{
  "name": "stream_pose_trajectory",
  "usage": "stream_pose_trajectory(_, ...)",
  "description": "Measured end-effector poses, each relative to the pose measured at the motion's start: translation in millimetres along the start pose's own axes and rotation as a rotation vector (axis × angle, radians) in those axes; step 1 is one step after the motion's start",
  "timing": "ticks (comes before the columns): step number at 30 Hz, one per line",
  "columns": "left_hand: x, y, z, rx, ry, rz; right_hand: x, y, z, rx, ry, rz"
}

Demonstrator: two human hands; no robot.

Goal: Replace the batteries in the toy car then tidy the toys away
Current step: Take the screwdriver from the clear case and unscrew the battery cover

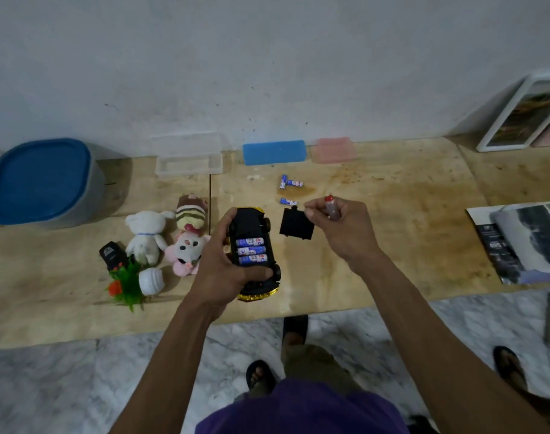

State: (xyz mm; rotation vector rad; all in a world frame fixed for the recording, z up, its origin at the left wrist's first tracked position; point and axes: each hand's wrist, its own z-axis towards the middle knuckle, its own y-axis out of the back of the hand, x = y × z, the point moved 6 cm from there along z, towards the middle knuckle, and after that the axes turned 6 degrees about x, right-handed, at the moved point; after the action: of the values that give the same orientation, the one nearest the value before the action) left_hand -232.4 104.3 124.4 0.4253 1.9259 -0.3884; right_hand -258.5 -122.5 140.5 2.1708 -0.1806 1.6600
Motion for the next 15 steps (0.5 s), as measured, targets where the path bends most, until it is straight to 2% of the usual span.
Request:
stream_pose_trajectory(4, 3.6, 5.2, 30.3, -0.076, 0.039, -0.01, -47.7, 8.1, 47.6, 0.02, -0.051, -0.202)
stream_pose_trajectory(9, 13.5, 1.9, 53.0, -0.126, 0.073, -0.007, -121.3, -2.5, 88.6, 0.127, -0.219, -0.445)
stream_pose_trajectory(15, 24.4, -2.7, 62.3, -0.123, 0.116, -0.018, -155.8, -11.8, 99.8, 0.166, -0.246, -0.542)
